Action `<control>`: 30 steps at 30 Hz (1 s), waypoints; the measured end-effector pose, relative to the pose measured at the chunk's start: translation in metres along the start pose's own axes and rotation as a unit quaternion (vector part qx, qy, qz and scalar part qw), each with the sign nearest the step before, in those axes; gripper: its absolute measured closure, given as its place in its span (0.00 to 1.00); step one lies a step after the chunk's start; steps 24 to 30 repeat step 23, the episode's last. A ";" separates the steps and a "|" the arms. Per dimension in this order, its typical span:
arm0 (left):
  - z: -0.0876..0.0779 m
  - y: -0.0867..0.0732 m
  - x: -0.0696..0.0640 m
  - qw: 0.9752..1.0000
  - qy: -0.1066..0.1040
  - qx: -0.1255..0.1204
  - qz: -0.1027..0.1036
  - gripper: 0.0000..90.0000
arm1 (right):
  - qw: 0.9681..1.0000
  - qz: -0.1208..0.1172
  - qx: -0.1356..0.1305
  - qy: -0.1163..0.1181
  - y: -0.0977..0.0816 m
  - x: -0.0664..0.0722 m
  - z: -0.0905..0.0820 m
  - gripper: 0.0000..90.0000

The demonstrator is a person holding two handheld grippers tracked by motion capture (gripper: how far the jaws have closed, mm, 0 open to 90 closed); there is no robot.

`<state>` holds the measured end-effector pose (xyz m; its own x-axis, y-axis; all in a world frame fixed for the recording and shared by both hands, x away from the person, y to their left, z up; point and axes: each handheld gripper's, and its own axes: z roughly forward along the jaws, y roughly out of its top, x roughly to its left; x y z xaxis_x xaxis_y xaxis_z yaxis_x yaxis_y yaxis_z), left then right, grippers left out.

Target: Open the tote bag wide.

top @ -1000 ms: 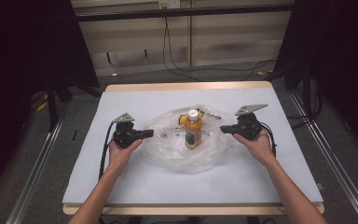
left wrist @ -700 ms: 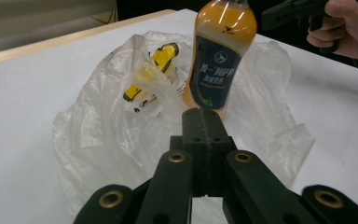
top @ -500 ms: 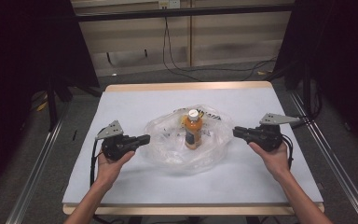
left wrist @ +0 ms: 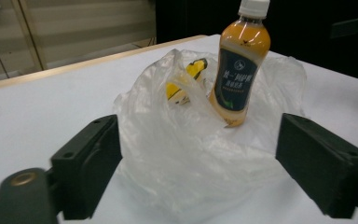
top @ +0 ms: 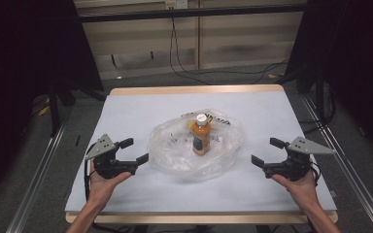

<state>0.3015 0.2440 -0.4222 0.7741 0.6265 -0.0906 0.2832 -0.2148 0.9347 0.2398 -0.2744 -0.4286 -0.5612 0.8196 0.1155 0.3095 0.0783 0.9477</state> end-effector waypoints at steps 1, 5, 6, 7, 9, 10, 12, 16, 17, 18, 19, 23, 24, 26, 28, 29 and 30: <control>0.000 0.000 0.000 1.000 0.000 0.000 0.000 0.11 | 1.000 0.000 0.000 0.000 0.000 0.000 0.000 0.02; -0.015 -0.015 -0.002 1.000 0.017 -0.008 -0.007 0.06 | 1.000 0.017 -0.002 -0.013 -0.010 -0.003 -0.016 0.01; -0.015 -0.015 -0.002 1.000 0.017 -0.008 -0.007 0.05 | 1.000 0.020 -0.002 -0.014 -0.012 -0.005 -0.018 0.01; -0.019 -0.022 -0.004 1.000 0.016 -0.008 -0.001 0.04 | 1.000 0.026 -0.002 -0.017 -0.014 -0.006 -0.020 0.01; -0.021 -0.026 -0.006 1.000 0.018 -0.002 0.003 0.04 | 0.999 0.029 -0.005 -0.025 -0.016 -0.006 -0.023 0.01; -0.026 -0.034 -0.008 1.000 0.015 -0.004 -0.005 0.04 | 0.999 0.030 -0.010 -0.031 -0.021 -0.007 -0.028 0.03; -0.029 -0.036 -0.009 1.000 0.020 -0.002 -0.006 0.04 | 0.999 0.033 -0.007 -0.039 -0.024 -0.008 -0.031 0.02; -0.045 -0.042 -0.011 0.999 0.033 -0.021 -0.011 0.03 | 0.997 0.050 -0.008 -0.050 -0.032 -0.010 -0.036 0.02; -0.047 -0.044 -0.011 0.999 0.046 -0.022 -0.009 0.03 | 0.997 0.048 -0.009 -0.051 -0.031 -0.008 -0.036 0.02; -0.046 -0.048 -0.011 0.999 0.047 -0.022 -0.010 0.03 | 0.998 0.044 -0.009 -0.053 -0.031 -0.007 -0.036 0.02; -0.045 -0.050 -0.010 0.999 0.046 -0.017 -0.009 0.03 | 0.998 0.045 -0.011 -0.053 -0.031 -0.007 -0.037 0.02; -0.037 -0.052 -0.006 0.998 0.052 -0.007 -0.019 0.01 | 0.998 0.042 -0.008 -0.048 -0.031 -0.009 -0.034 0.03; -0.037 -0.052 -0.006 0.998 0.052 -0.007 -0.019 0.01 | 0.998 0.042 -0.008 -0.048 -0.031 -0.009 -0.034 0.03; -0.037 -0.052 -0.006 0.998 0.052 -0.007 -0.019 0.01 | 0.998 0.042 -0.008 -0.048 -0.031 -0.009 -0.034 0.03; -0.037 -0.052 -0.006 0.998 0.052 -0.007 -0.019 0.01 | 0.998 0.042 -0.008 -0.048 -0.031 -0.009 -0.034 0.03; -0.037 -0.052 -0.006 0.998 0.052 -0.007 -0.019 0.01 | 0.998 0.042 -0.008 -0.048 -0.031 -0.009 -0.034 0.03; -0.037 -0.052 -0.006 0.998 0.052 -0.007 -0.019 0.01 | 0.998 0.042 -0.008 -0.048 -0.031 -0.009 -0.034 0.03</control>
